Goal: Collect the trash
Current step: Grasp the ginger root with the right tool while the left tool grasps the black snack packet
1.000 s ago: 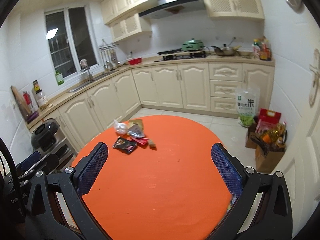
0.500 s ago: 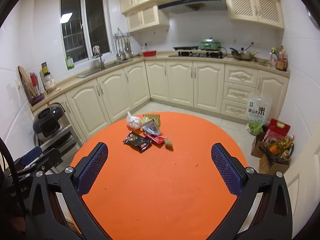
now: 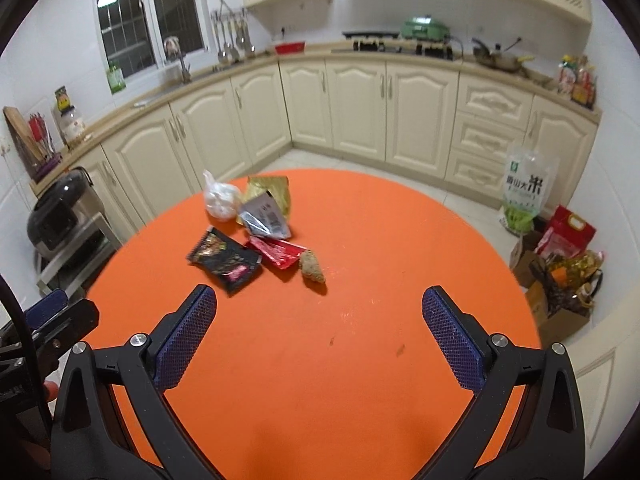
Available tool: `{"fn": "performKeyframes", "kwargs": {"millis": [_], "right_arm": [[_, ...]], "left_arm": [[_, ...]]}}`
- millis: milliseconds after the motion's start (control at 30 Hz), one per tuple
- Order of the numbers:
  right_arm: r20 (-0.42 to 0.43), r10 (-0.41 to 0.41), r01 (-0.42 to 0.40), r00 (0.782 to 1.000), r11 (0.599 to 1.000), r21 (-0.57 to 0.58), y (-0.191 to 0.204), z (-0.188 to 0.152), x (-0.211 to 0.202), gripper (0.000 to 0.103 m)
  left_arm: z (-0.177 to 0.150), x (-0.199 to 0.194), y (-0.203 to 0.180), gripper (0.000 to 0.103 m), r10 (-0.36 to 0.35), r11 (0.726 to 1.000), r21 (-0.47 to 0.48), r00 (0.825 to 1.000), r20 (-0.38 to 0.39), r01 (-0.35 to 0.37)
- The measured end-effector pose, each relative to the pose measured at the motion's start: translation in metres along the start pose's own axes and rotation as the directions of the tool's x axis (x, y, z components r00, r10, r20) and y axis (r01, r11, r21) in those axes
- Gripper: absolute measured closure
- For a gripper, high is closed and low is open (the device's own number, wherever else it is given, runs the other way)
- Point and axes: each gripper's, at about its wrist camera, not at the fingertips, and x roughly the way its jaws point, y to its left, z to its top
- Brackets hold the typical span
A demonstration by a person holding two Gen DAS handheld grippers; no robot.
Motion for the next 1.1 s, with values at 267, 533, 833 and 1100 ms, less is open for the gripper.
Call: {"fn": "performKeyframes", "kwargs": {"millis": [267,533,833,1100], "right_arm": [[-0.094,0.013,-0.016,0.996,0.999,-0.030,-0.009,0.008,0.065,0.022],[-0.140,0.033,-0.045,0.990,0.995,-0.086,-0.001,0.006,0.099,0.057],[-0.117,0.063,-0.072,0.991,0.995,-0.067,-0.006,0.004,0.097,0.083],[-0.099,0.098,-0.102,0.990,0.994,-0.033,-0.022,0.015,0.095,0.084]], "left_arm": [[0.061,0.070,-0.009,0.001,0.027,1.000,-0.002,0.996,-0.080,-0.027],[0.098,0.124,-0.026,0.001,0.085,0.994,0.081,0.989,-0.119,-0.076],[0.116,0.181,-0.050,0.001,0.128,0.978,0.185,0.978,-0.167,-0.097],[0.119,0.235,-0.055,0.001,0.142,0.972,0.217,0.966,-0.214,-0.095]]}}
